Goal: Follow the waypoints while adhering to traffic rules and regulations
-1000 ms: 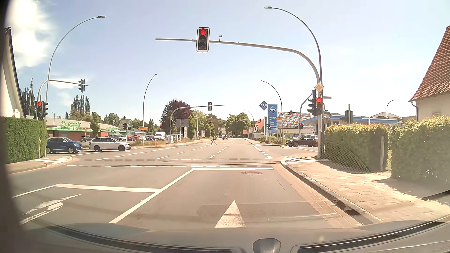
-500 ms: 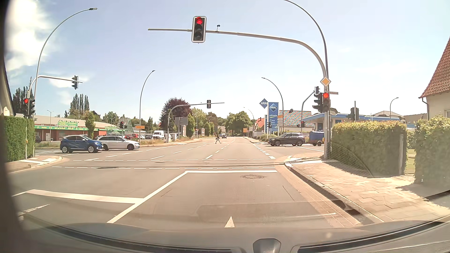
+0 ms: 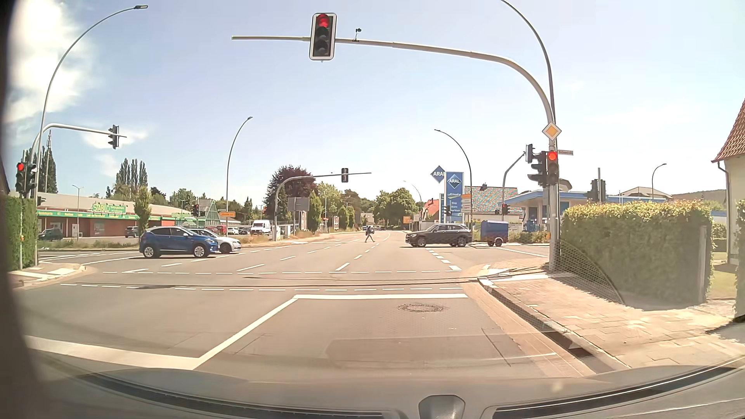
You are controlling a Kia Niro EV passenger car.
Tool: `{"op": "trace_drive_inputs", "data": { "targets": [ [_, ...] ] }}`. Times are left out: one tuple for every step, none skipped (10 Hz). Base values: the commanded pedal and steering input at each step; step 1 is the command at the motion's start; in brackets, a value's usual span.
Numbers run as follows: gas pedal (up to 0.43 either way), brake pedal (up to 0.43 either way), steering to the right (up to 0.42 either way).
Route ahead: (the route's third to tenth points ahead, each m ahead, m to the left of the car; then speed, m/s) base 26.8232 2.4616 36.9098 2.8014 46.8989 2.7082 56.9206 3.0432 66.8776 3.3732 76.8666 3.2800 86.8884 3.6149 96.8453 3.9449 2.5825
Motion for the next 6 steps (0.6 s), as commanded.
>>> {"op": "trace_drive_inputs", "data": {
  "targets": [
    [0.000, 0.030, -0.026],
    [0.000, 0.055, -0.026],
    [0.000, 0.091, -0.026],
    [0.000, 0.116, -0.026],
    [0.000, 0.140, -0.026],
    [0.000, 0.159, -0.026]
  ]
}}
